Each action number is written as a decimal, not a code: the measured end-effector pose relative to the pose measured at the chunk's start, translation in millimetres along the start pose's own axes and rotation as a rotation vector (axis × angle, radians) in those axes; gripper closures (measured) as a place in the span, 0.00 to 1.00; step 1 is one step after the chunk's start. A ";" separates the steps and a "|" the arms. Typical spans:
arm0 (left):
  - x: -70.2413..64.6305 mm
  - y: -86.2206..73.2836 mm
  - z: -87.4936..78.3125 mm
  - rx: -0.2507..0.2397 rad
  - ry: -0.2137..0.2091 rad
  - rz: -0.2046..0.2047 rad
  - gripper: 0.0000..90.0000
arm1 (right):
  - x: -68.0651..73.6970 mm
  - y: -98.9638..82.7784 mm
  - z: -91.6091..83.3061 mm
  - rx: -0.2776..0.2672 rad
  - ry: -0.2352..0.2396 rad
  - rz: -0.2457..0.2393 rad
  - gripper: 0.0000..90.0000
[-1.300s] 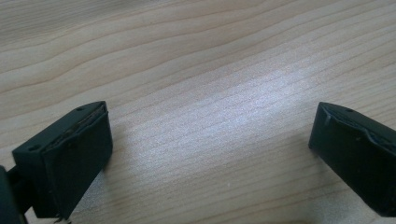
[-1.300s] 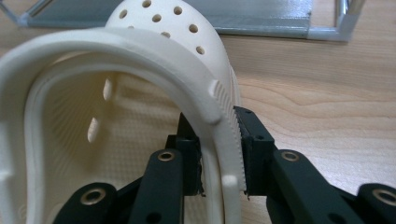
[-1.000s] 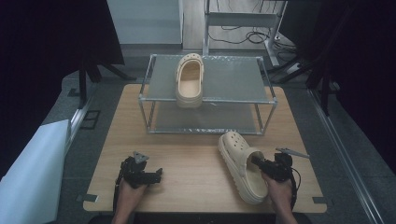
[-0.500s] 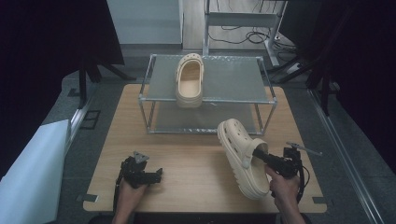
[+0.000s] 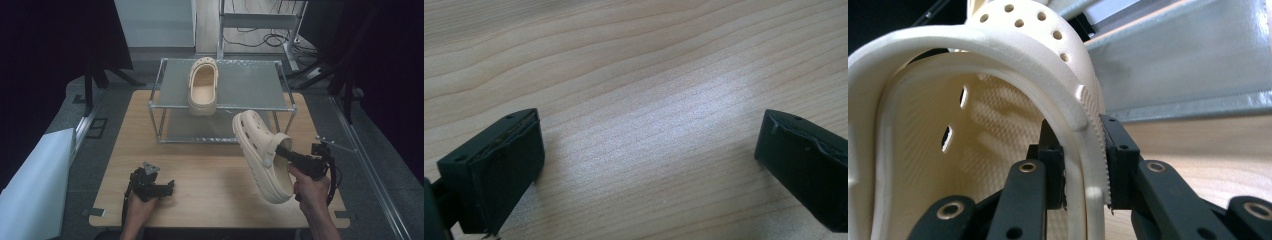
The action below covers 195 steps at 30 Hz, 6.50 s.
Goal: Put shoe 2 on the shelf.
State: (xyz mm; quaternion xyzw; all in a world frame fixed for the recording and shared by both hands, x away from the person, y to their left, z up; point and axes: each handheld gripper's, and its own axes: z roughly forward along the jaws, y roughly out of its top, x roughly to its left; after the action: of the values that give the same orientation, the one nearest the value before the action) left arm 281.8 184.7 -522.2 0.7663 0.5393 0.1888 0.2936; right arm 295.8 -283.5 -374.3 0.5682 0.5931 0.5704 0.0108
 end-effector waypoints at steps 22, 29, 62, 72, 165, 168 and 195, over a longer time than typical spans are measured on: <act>0.0 0.0 0.0 0.001 -0.002 0.002 0.00 | 19.8 78.4 27.7 -0.056 -0.014 0.064 0.82; 0.0 0.1 0.0 0.001 -0.002 0.002 0.00 | 26.6 98.6 50.1 -0.076 -0.038 0.093 0.82; -0.9 -0.1 0.2 -0.002 -0.008 0.008 0.00 | 24.2 142.6 147.6 -0.126 -0.253 0.153 0.82; -1.3 0.0 0.1 -0.001 -0.009 0.010 0.00 | 27.0 151.4 161.3 -0.142 -0.314 0.125 0.82; -4.4 0.2 0.4 -0.002 -0.010 0.014 0.00 | 11.1 125.8 118.8 -0.016 -0.025 -0.202 0.22; -4.4 0.2 0.5 -0.002 -0.010 0.014 0.00 | 9.6 120.6 113.6 -0.006 -0.019 -0.216 0.22; -6.2 0.0 0.4 -0.003 -0.011 0.014 0.00 | -25.3 64.0 60.5 0.002 0.049 -0.171 0.17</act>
State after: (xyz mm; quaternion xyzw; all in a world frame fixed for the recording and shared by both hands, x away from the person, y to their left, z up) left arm 279.9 178.7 -522.3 0.7707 0.5321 0.1873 0.2963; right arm 387.1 -279.7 -367.3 0.5011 0.6402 0.5806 0.0444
